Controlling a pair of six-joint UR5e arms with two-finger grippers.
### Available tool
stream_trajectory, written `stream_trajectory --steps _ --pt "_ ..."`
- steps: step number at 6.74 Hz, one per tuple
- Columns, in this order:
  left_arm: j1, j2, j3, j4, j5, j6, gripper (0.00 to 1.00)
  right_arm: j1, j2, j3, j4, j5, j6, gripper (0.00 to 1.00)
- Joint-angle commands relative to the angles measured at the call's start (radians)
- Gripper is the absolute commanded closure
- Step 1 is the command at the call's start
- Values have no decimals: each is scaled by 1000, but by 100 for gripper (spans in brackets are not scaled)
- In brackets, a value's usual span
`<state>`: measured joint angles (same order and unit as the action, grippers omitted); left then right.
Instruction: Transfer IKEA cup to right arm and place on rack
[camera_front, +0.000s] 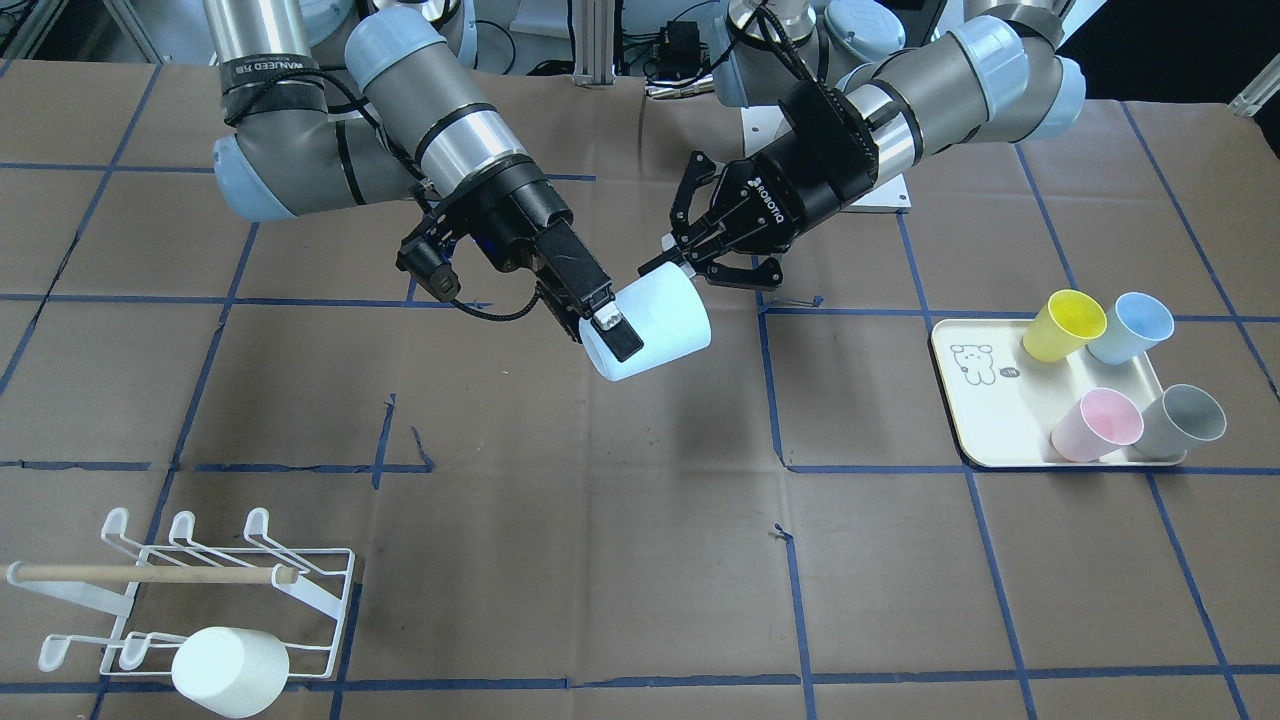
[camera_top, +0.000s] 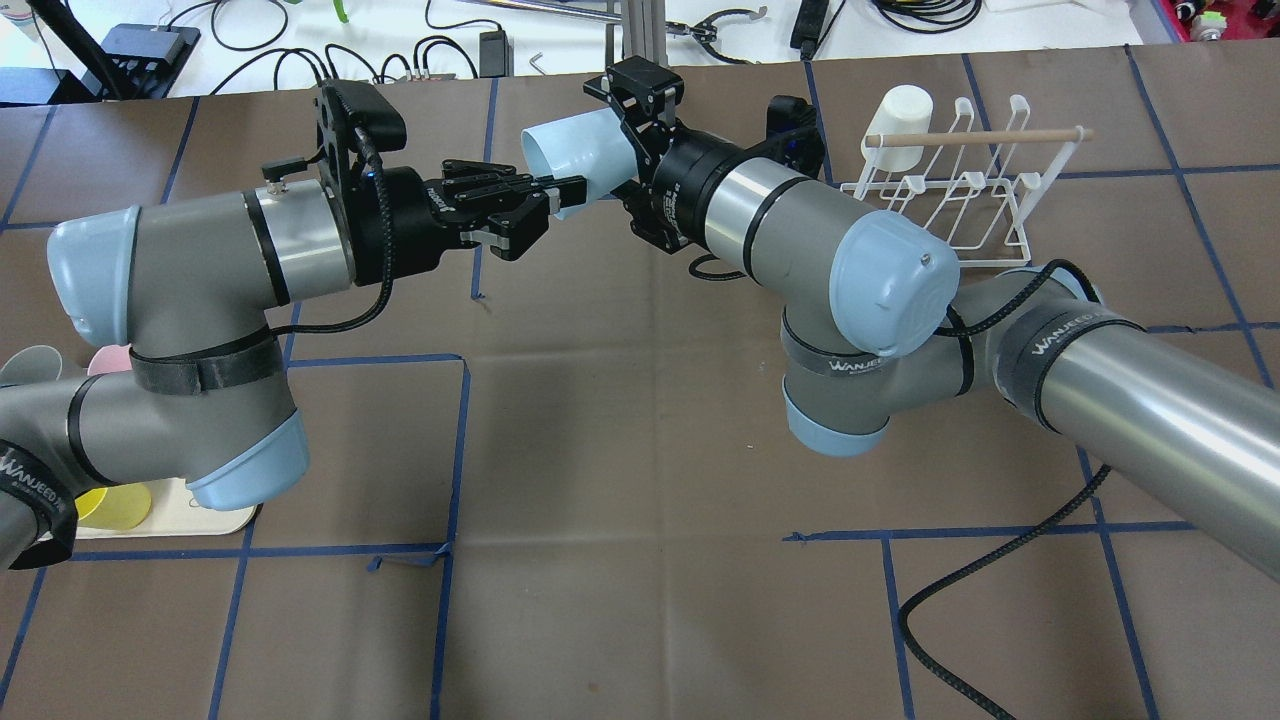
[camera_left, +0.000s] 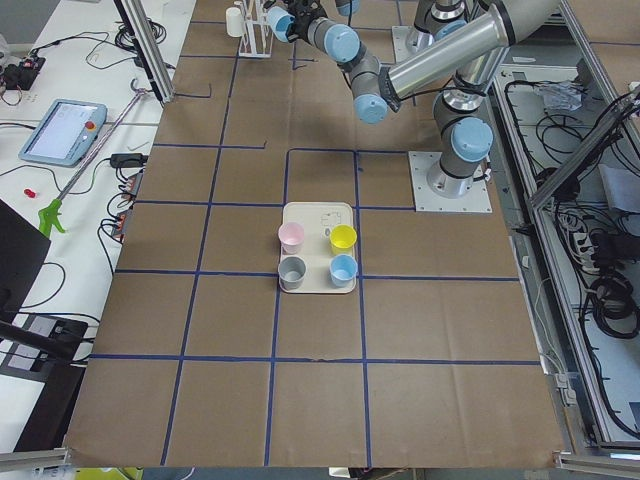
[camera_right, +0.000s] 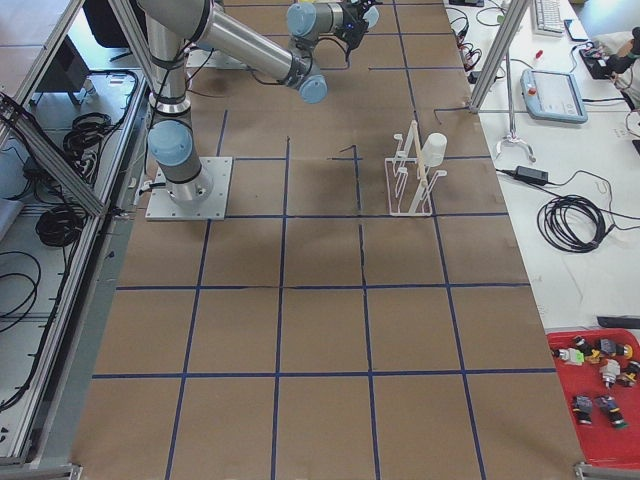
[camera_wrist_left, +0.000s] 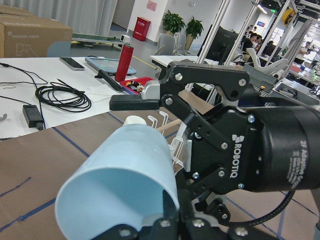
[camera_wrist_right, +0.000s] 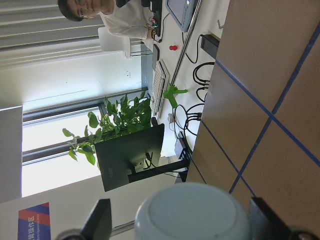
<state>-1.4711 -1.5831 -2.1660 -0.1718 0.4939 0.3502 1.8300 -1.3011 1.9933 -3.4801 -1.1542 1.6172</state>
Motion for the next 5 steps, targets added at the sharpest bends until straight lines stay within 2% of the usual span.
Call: stream_trajectory --steps 1,2,3,4,5 --pt "0 0 2 0 0 1 98 0 0 -1 7 2 -3 28" --pt "0 0 2 0 2 1 96 0 -1 -1 7 4 -5 38" --pt "0 0 2 0 2 1 83 0 -1 -1 9 4 -8 48" --pt "0 3 3 0 5 -16 75 0 -3 -1 9 4 -10 56" --pt "0 3 5 0 5 -26 61 0 -3 -1 9 5 -10 59"
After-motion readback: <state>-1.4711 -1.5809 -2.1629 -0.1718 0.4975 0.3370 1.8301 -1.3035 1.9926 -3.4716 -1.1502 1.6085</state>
